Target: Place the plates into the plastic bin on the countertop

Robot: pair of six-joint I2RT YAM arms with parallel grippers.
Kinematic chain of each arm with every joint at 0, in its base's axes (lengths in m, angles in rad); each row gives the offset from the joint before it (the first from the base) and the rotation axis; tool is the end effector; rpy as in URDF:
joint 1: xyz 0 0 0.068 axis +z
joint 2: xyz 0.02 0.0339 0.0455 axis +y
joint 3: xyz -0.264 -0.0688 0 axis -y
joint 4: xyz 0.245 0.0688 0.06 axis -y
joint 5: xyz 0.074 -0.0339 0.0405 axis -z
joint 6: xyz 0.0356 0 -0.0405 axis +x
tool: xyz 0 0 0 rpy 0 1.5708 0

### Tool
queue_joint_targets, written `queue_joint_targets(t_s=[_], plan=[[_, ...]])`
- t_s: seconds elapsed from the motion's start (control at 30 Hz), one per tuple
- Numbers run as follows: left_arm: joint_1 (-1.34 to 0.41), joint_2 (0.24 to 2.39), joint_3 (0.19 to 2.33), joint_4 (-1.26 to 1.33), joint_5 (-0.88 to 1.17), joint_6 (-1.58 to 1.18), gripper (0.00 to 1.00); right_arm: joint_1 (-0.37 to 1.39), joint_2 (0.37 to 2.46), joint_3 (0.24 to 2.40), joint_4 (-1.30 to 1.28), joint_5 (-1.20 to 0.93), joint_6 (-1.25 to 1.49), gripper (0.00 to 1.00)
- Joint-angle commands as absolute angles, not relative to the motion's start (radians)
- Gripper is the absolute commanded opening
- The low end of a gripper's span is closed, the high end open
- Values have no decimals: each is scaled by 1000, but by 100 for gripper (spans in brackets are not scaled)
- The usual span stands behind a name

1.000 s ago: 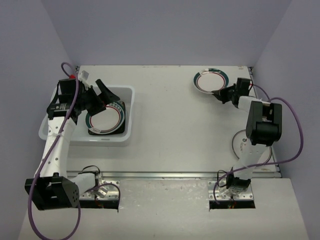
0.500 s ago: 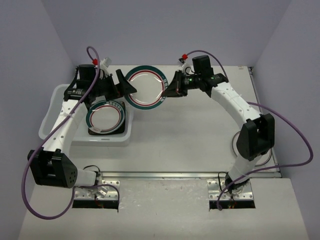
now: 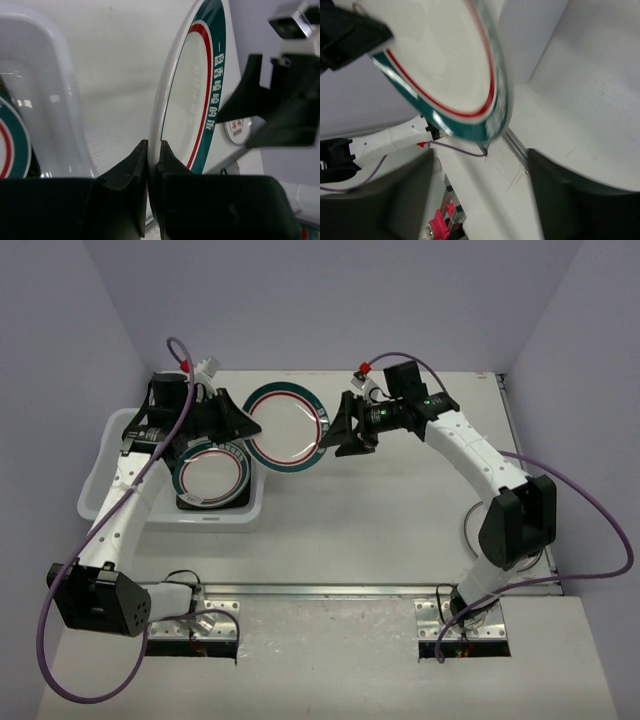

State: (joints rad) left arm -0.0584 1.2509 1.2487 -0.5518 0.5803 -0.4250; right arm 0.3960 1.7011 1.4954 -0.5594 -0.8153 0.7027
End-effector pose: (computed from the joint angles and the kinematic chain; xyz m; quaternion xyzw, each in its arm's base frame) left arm 0.2688 -0.0353 0.3690 -0.0156 0.8484 -0.3543 0.3931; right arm 0.3382 0.1695 0.3158 -0.0246 0.8584 0.4990 0.1165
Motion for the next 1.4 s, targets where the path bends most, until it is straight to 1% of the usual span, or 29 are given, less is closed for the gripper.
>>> queue_joint_targets(t_s=[0.0,0.07,0.1,0.17,0.23,0.3,0.4,0.43,0.5,0.8,0.9,1.1,1.17,1.2,1.23,1.3,1.33,1.37], plan=[[-22,1144,1188,-576,249,-632,0,383,1569,1447,-579,-753,673,99],[4,1070,1130,-586,216,-759,0,361,1548,1420,-647,-659,654,99],[58,1041,1069,-587,192,-797,0,355,1526,1413,-679,-566,641,99],[143,953,1010,-621,146,-880,0,341,1502,1387,-737,-494,598,99],[182,889,973,-698,94,-935,0,328,1465,1345,-754,-476,566,99],[192,873,987,-787,-30,-974,0,320,1433,1305,-759,-472,548,99],[192,870,979,-822,-140,-1000,0,312,1400,1260,-759,-465,541,99],[194,876,965,-795,-154,-999,0,310,1388,1244,-757,-468,541,99],[195,927,934,-704,-143,-996,0,310,1380,1230,-754,-479,543,99],[196,1073,885,-576,-138,-1051,0,305,1330,1213,-769,-482,514,99],[196,1111,849,-489,-86,-1042,0,295,1312,1201,-782,-476,498,99],[201,1150,757,-344,-15,-1066,10,282,1295,1195,-800,-476,458,99],[201,1156,737,-314,-17,-1074,16,281,1295,1193,-801,-476,454,99],[201,1159,730,-311,-17,-1073,24,281,1296,1194,-801,-478,452,99],[201,1169,722,-313,-19,-1071,38,281,1297,1195,-801,-479,451,99],[201,1185,729,-339,-23,-1067,62,281,1299,1196,-801,-480,451,99],[201,1197,739,-360,-28,-1062,80,281,1302,1200,-801,-481,452,99],[201,1211,745,-381,-31,-1054,94,281,1305,1205,-801,-481,453,99]])
